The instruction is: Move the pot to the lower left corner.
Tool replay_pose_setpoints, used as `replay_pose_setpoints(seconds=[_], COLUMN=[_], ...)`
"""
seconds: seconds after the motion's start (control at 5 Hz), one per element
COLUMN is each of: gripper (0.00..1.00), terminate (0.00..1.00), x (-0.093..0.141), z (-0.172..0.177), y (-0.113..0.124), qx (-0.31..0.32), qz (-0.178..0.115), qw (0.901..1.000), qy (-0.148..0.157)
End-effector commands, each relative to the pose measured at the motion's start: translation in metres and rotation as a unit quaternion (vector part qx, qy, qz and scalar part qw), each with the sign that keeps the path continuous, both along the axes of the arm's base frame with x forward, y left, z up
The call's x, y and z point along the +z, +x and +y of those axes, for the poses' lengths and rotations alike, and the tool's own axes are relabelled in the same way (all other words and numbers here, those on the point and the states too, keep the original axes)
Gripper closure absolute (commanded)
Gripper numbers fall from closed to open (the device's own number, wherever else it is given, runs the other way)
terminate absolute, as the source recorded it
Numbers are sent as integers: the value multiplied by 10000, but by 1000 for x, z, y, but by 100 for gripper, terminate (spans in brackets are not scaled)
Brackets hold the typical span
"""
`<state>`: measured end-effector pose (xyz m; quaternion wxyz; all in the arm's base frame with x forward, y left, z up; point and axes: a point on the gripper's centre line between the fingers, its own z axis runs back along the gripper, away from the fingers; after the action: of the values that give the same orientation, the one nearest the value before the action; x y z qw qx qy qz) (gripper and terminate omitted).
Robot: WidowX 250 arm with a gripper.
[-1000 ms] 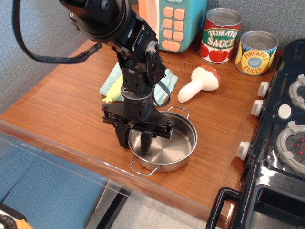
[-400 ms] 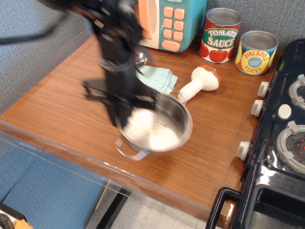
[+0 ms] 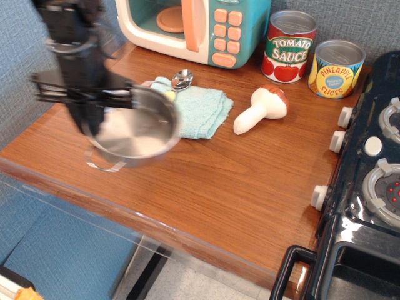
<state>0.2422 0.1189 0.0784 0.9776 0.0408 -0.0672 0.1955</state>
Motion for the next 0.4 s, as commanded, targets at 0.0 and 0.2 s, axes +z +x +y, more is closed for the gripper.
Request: replay_pose_setpoints(seconds=[0.0,0.2], gripper=[100,100], terminate=[0,0], x=[-14,-27], z=[56,75], y=[-4,-8], qx=[711,990], qz=[242,459], qw=[9970,9938], qy=[179,233])
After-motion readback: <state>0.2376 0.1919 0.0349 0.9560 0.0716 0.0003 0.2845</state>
